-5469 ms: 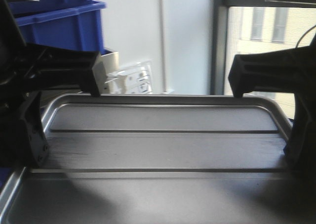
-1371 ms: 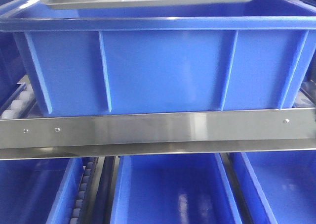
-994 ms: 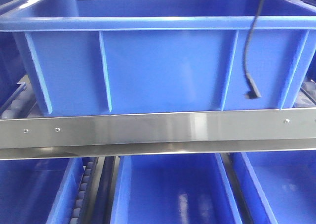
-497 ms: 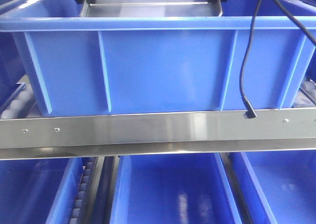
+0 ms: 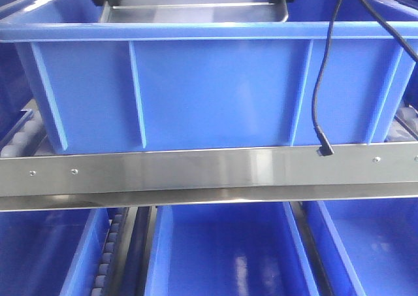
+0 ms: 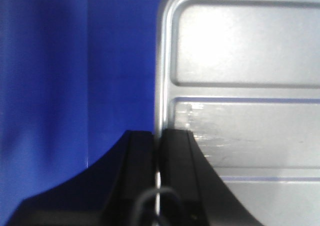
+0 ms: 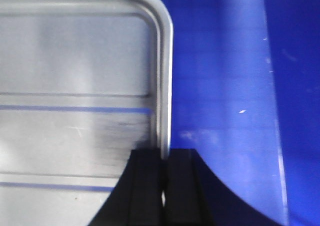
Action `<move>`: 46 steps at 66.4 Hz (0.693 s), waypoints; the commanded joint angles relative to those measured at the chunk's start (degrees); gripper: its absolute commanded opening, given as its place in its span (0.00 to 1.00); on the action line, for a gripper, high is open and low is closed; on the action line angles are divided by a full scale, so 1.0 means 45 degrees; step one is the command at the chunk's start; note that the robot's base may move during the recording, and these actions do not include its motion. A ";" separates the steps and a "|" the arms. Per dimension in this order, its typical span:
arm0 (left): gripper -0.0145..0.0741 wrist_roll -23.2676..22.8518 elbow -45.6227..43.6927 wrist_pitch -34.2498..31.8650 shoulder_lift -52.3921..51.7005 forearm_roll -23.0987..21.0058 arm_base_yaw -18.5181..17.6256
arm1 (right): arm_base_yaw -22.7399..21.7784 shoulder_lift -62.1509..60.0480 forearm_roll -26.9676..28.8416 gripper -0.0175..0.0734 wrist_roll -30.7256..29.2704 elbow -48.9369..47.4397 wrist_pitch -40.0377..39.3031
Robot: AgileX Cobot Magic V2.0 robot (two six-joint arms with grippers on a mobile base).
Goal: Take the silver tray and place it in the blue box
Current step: 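Lower the tray into the blue bin and open both grippers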
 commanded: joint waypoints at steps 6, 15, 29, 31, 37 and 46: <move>0.15 -0.0024 -0.0528 -0.0669 -0.0635 -0.1723 0.0555 | 0.0248 -0.0746 0.0741 0.32 -0.0064 -0.0635 -0.2083; 0.15 -0.0024 -0.0528 -0.0455 -0.0635 -0.2727 0.0961 | 0.0166 -0.0746 0.0741 0.59 -0.0064 -0.0635 -0.2152; 0.42 0.0425 -0.0528 -0.0478 -0.0635 -0.2594 0.0937 | 0.0055 -0.0746 0.0752 0.65 -0.0053 -0.0635 -0.2130; 0.47 0.0425 -0.0528 -0.0478 -0.0635 -0.2594 0.0937 | 0.0000 -0.0746 0.0734 0.65 -0.0053 -0.0635 -0.2079; 0.57 0.0425 -0.0528 -0.0478 -0.0635 -0.2530 0.0937 | -0.0202 -0.0746 0.0539 0.65 -0.0053 -0.0635 -0.1812; 0.57 0.0425 -0.0528 -0.0478 -0.0635 -0.2168 0.0937 | -0.0559 -0.0746 0.0478 0.65 -0.0053 -0.0635 -0.1545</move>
